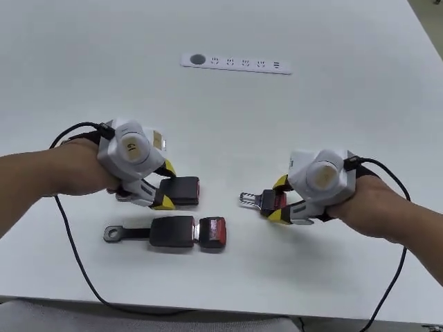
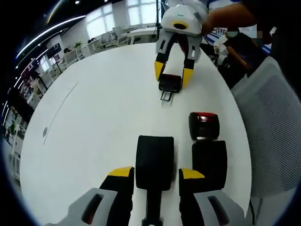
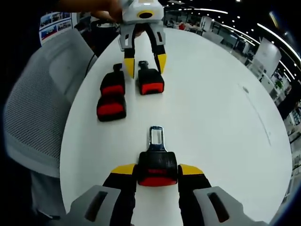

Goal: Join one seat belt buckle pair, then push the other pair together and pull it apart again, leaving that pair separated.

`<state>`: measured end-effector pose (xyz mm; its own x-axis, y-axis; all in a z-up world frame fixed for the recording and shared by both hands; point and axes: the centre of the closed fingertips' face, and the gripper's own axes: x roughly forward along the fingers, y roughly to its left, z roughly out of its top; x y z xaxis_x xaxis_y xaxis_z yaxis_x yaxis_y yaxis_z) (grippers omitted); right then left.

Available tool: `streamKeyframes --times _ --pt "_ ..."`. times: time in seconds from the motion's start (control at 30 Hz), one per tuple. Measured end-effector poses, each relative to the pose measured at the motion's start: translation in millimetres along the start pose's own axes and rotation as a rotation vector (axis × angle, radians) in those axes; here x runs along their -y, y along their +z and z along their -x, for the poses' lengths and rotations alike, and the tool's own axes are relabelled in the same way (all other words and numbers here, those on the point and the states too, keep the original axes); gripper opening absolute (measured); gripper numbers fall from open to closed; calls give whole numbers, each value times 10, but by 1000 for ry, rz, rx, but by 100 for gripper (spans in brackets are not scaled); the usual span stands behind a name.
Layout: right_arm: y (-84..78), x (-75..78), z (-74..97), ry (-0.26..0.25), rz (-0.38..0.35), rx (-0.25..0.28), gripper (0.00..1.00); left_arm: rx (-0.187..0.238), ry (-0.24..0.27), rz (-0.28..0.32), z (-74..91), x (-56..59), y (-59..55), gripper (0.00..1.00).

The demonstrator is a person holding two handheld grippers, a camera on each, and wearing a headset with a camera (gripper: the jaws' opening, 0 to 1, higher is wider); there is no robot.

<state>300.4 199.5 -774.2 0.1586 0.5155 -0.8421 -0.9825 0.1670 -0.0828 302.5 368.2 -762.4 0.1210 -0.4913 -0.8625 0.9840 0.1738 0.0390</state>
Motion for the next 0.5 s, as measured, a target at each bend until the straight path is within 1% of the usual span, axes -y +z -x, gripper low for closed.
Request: streamKeyframes --times 0.03,0.1,0.13,0.27,0.33,0.37,0.43,0.5 --pt "-13 -4 -15 3 3 -3 32 1 -3 -2 -9 1 3 38" --pt "-34 -4 -32 8 3 -4 32 -7 -11 -2 -52 13 -30 37" --pt "-41 -1 -38 10 6 -4 32 -11 -11 -12 -58 12 -39 37" --pt "-47 -9 -37 23 18 -8 32 -12 -10 -12 -73 -30 -68 35" --pt "-53 2 -45 30 29 -7 32 -18 -9 -12 -83 -43 -80 33" --pt "-53 4 -45 32 32 -8 32 -25 -12 -19 -98 -49 -108 33" --pt "-43 4 -50 36 36 -8 32 -38 -14 -36 -117 -37 -116 33" --pt "-36 -3 -54 42 53 -8 32 -36 -19 -38 -110 -32 -105 33"
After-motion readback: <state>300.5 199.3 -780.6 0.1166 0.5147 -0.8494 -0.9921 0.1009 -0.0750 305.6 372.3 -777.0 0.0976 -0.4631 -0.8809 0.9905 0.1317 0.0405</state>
